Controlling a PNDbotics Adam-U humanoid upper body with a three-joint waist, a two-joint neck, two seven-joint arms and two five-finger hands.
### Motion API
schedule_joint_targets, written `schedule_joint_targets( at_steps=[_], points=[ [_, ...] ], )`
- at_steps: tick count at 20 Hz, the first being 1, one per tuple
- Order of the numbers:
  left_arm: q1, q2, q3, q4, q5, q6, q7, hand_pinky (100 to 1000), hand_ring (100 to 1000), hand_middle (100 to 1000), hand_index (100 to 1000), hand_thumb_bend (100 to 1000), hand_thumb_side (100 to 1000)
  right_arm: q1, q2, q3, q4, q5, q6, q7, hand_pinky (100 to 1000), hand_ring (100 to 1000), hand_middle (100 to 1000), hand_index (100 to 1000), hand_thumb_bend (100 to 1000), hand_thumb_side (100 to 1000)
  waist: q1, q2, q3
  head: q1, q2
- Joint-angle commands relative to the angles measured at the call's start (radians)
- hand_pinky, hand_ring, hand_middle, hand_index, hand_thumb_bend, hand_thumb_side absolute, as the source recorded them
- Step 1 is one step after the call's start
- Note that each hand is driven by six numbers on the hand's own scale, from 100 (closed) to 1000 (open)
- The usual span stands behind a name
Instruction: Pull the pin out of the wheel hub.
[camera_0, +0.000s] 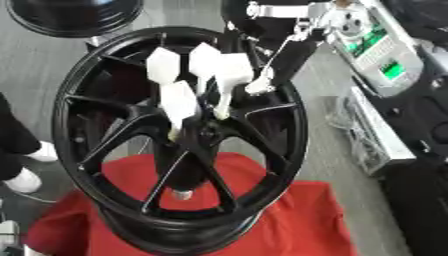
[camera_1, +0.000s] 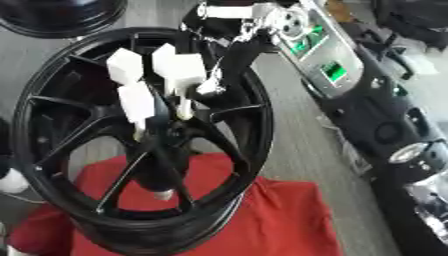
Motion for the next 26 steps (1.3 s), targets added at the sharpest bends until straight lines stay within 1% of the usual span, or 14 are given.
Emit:
schedule_joint_targets(
  at_steps=[1, 5, 8, 9, 10, 12, 15, 17, 20, 21, 22, 23, 25, 26],
  points=[
    [-0.004, 0.028, 0.004, -0.011, -0.002, -0.003, -0.001, 785, 831, 729, 798, 173, 837, 0.003, -0.079, -0.065, -0.066, -0.096, 0.029, -0.023, 608, 374, 416, 470, 424, 100, 0.008, -0.010, -0.005, 0.006, -0.002],
    [-0.001, 0.028, 0.006, -0.012, -0.003, -0.003, 0.001, 785, 831, 729, 798, 172, 838, 0.057, -0.167, -0.164, -0.143, -0.253, 0.069, -0.104, 615, 372, 415, 467, 423, 100, 0.010, -0.006, -0.012, 0.016, -0.002],
    [0.000, 0.029, 0.009, -0.015, -0.003, -0.004, 0.003, 786, 831, 729, 798, 172, 837, 0.135, -0.255, -0.249, -0.200, -0.358, 0.080, -0.197, 618, 371, 416, 467, 422, 100, 0.011, -0.001, -0.018, 0.028, -0.002],
    [0.001, 0.029, 0.010, -0.015, -0.003, -0.004, 0.004, 786, 831, 729, 798, 172, 838, 0.169, -0.284, -0.279, -0.215, -0.390, 0.080, -0.232, 620, 371, 422, 467, 314, 100, 0.012, 0.000, -0.020, 0.032, -0.002],
    [0.001, 0.029, 0.011, -0.016, -0.003, -0.005, 0.005, 786, 831, 729, 798, 171, 837, 0.208, -0.310, -0.310, -0.227, -0.418, 0.078, -0.268, 621, 371, 417, 467, 422, 100, 0.013, 0.002, -0.022, 0.037, -0.002],
    [-0.001, 0.029, 0.014, -0.018, -0.003, -0.006, 0.007, 787, 832, 730, 798, 171, 837, 0.304, -0.358, -0.375, -0.248, -0.457, 0.070, -0.341, 625, 374, 420, 470, 423, 100, 0.016, 0.008, -0.026, 0.045, -0.002],
    [-0.003, 0.028, 0.019, -0.024, -0.002, -0.009, 0.012, 787, 832, 730, 798, 170, 836, 0.471, -0.389, -0.469, -0.272, -0.473, 0.035, -0.439, 632, 381, 427, 477, 425, 100, 0.021, 0.018, -0.033, 0.058, -0.002],
    [-0.003, 0.028, 0.025, -0.027, -0.001, -0.011, 0.017, 788, 832, 730, 798, 169, 837, 0.608, -0.375, -0.542, -0.274, -0.435, -0.005, -0.505, 655, 406, 452, 505, 425, 100, 0.026, 0.027, -0.041, 0.074, -0.002],
    [-0.002, 0.029, 0.028, -0.029, -0.001, -0.011, 0.022, 788, 832, 730, 798, 167, 836, 0.767, -0.312, -0.624, -0.275, -0.323, -0.060, -0.572, 697, 459, 501, 568, 447, 100, 0.034, 0.036, -0.048, 0.093, -0.002],
    [-0.002, 0.029, 0.029, -0.029, 0.000, -0.012, 0.022, 789, 832, 730, 798, 166, 836, 0.807, -0.284, -0.642, -0.275, -0.280, -0.066, -0.586, 741, 520, 559, 638, 513, 109, 0.036, 0.038, -0.049, 0.096, -0.002],
    [-0.003, 0.029, 0.029, -0.030, 0.000, -0.012, 0.022, 789, 833, 730, 798, 166, 835, 0.839, -0.257, -0.653, -0.275, -0.243, -0.070, -0.591, 765, 558, 595, 677, 545, 148, 0.039, 0.039, -0.049, 0.098, -0.002],
    [-0.004, 0.029, 0.029, -0.030, 0.000, -0.012, 0.023, 789, 833, 730, 798, 166, 836, 0.862, -0.233, -0.659, -0.275, -0.210, -0.077, -0.585, 839, 688, 718, 776, 553, 256, 0.041, 0.040, -0.049, 0.099, -0.002],
    [-0.004, 0.028, 0.029, -0.031, 0.001, -0.013, 0.023, 789, 833, 731, 799, 168, 837, 0.891, -0.187, -0.672, -0.275, -0.159, -0.094, -0.559, 911, 807, 835, 856, 513, 329, 0.044, 0.041, -0.050, 0.100, -0.002],
    [-0.004, 0.028, 0.029, -0.031, 0.001, -0.013, 0.023, 789, 833, 731, 799, 169, 838, 0.900, -0.164, -0.679, -0.274, -0.144, -0.101, -0.551, 926, 830, 856, 869, 498, 337, 0.046, 0.042, -0.050, 0.100, -0.002]
  ],
)
